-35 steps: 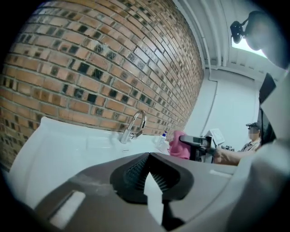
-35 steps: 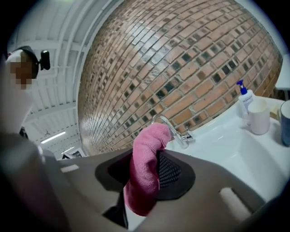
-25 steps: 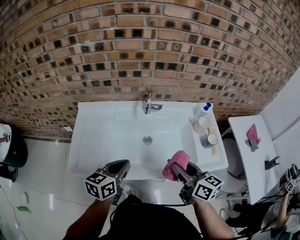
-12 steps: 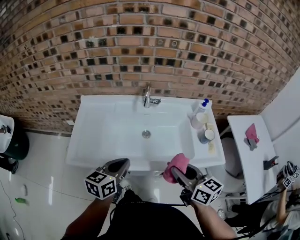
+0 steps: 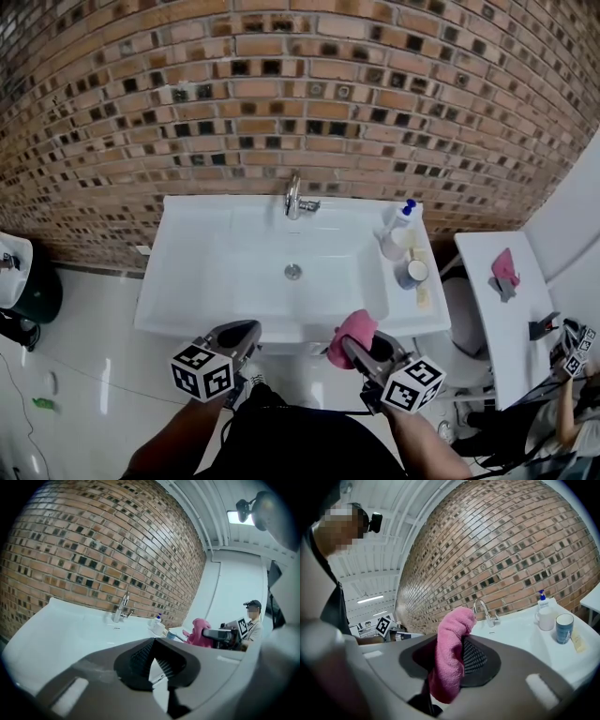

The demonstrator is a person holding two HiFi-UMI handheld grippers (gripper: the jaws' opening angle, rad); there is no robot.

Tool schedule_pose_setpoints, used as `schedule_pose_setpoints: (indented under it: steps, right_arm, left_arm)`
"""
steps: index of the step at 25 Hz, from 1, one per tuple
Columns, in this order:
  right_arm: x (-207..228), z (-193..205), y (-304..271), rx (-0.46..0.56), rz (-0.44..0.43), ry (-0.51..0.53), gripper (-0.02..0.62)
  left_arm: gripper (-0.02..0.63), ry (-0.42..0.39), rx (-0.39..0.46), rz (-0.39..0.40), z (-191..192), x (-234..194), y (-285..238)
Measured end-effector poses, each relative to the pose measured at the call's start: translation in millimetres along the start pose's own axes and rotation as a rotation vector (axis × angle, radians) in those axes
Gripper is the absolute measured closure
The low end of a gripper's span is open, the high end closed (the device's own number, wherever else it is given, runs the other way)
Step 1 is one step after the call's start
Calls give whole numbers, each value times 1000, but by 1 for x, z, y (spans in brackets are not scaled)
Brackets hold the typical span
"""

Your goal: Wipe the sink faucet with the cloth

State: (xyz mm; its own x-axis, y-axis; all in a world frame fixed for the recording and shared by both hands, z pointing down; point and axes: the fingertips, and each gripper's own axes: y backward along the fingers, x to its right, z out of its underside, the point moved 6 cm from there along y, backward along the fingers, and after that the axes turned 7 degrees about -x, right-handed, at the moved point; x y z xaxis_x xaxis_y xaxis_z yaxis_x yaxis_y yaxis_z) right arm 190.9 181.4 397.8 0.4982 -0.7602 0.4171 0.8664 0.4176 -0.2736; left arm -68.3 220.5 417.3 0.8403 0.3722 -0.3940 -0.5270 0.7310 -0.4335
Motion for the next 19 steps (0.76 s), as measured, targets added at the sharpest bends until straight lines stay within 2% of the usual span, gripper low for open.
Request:
schedule_pose_setpoints:
  steps: [19]
  right_arm:
    - [-11,-3,-1,8,-1,41,472]
  left_arm:
    - [600,2,-2,-7,2,3,5]
